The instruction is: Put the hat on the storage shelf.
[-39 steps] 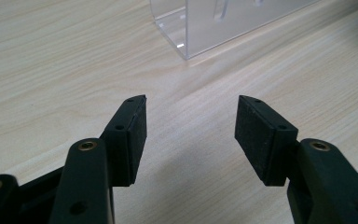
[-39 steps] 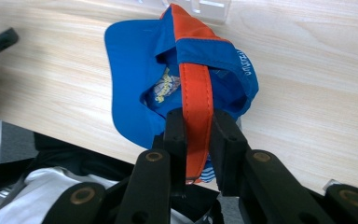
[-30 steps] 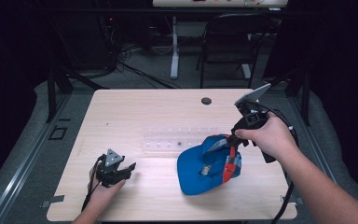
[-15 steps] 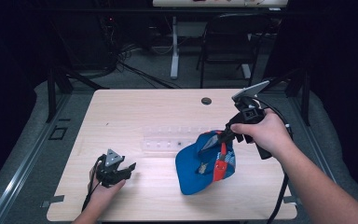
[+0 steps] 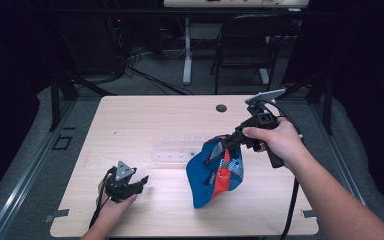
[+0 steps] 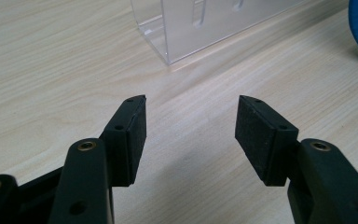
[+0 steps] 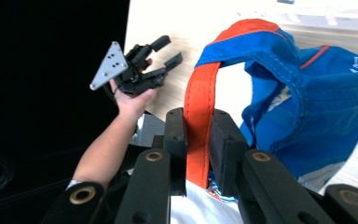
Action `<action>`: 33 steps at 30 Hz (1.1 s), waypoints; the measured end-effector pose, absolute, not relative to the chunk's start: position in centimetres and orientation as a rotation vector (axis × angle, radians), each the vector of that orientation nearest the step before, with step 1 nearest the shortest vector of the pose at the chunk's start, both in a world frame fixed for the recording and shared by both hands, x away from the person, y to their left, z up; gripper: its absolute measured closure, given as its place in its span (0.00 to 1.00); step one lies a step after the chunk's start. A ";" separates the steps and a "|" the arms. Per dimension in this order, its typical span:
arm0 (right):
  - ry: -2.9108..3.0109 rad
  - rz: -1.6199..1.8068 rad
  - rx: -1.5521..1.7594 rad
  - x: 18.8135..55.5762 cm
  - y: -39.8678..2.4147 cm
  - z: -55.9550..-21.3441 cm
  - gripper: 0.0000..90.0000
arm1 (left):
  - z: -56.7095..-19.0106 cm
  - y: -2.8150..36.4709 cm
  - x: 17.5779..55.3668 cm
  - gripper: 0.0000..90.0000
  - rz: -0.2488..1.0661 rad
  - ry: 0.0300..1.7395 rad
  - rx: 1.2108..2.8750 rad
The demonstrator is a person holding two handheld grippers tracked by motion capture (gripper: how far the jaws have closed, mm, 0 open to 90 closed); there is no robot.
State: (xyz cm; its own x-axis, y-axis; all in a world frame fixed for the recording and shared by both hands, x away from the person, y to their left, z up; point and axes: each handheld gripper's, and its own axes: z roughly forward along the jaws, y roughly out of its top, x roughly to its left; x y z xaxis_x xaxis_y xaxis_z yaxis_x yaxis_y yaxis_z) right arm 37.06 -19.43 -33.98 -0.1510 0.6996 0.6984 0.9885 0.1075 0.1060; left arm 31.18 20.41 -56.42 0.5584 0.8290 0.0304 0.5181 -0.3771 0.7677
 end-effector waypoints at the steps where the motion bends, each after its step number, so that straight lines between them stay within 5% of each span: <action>1: -1.910 -0.789 -1.639 37.1 -19.4 -34.0 0.87 | -56.4 20.4 31.2 0.49 0.543 1.078 2.061; 33: -1.846 -0.946 -1.595 38.2 -18.9 -30.4 0.87 | -56.2 19.7 30.6 0.49 0.509 1.038 2.075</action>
